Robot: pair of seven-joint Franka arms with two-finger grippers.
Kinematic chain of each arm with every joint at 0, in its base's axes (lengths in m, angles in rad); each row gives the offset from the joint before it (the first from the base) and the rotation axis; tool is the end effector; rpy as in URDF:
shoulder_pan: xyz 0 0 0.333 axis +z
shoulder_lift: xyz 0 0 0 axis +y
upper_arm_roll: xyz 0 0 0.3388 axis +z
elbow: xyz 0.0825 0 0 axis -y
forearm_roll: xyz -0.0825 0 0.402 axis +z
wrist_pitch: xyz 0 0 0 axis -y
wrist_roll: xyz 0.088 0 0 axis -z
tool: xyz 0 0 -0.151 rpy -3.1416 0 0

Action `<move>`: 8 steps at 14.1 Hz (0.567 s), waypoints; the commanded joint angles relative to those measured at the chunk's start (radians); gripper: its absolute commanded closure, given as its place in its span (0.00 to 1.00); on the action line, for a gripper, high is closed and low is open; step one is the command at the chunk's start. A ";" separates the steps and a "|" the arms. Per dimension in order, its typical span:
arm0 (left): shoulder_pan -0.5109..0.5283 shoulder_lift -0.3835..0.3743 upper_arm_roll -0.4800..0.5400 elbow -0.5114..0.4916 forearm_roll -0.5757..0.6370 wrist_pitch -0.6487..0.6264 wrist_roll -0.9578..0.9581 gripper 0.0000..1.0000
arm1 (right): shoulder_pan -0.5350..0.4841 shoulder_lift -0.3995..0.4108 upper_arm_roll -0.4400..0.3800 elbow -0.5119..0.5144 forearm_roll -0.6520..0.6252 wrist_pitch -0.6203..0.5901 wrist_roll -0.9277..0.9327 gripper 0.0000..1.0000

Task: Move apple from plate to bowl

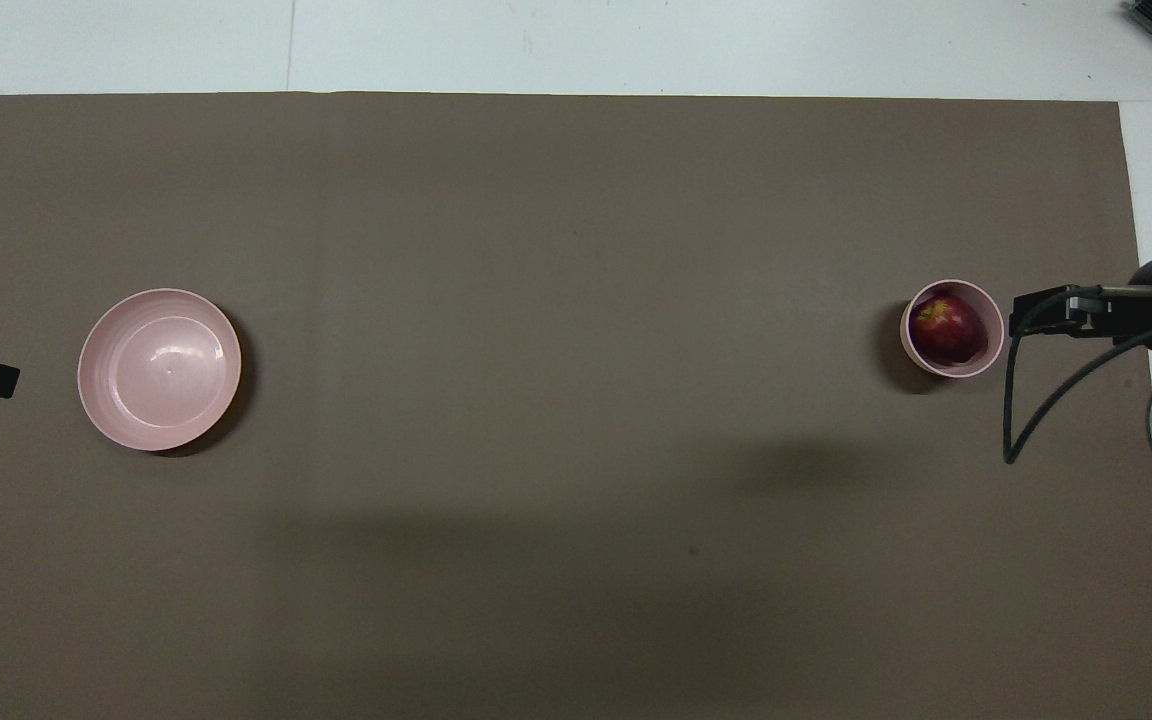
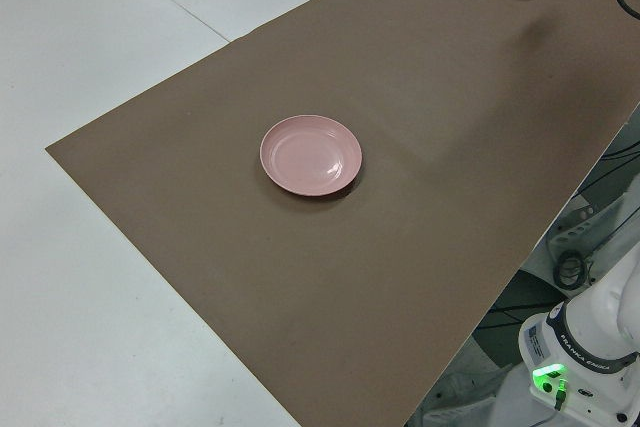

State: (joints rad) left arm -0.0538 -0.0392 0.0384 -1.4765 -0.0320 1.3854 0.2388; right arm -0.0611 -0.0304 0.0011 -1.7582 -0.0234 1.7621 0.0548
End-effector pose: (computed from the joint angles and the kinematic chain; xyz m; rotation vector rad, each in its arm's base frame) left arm 0.5365 -0.0131 0.6548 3.0760 -0.4011 -0.0743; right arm 0.5740 -0.0376 0.5449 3.1132 -0.1726 0.0534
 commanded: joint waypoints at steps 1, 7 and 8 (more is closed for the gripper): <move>0.005 0.013 -0.005 0.033 -0.011 -0.009 0.002 0.00 | -0.022 0.017 -0.006 0.100 0.019 -0.123 -0.070 0.00; 0.012 -0.001 0.003 0.019 -0.017 -0.016 0.004 0.00 | -0.005 0.012 -0.015 0.141 0.017 -0.200 -0.093 0.00; 0.012 -0.001 0.005 0.021 -0.017 -0.016 0.004 0.00 | 0.018 0.010 -0.032 0.143 0.017 -0.204 -0.093 0.00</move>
State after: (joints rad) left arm -0.0520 -0.0397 0.0410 -1.4709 -0.0343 1.3855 0.2388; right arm -0.0666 -0.0300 -0.0138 -1.6441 -0.0228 1.5868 -0.0082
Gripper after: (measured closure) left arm 0.000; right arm 0.000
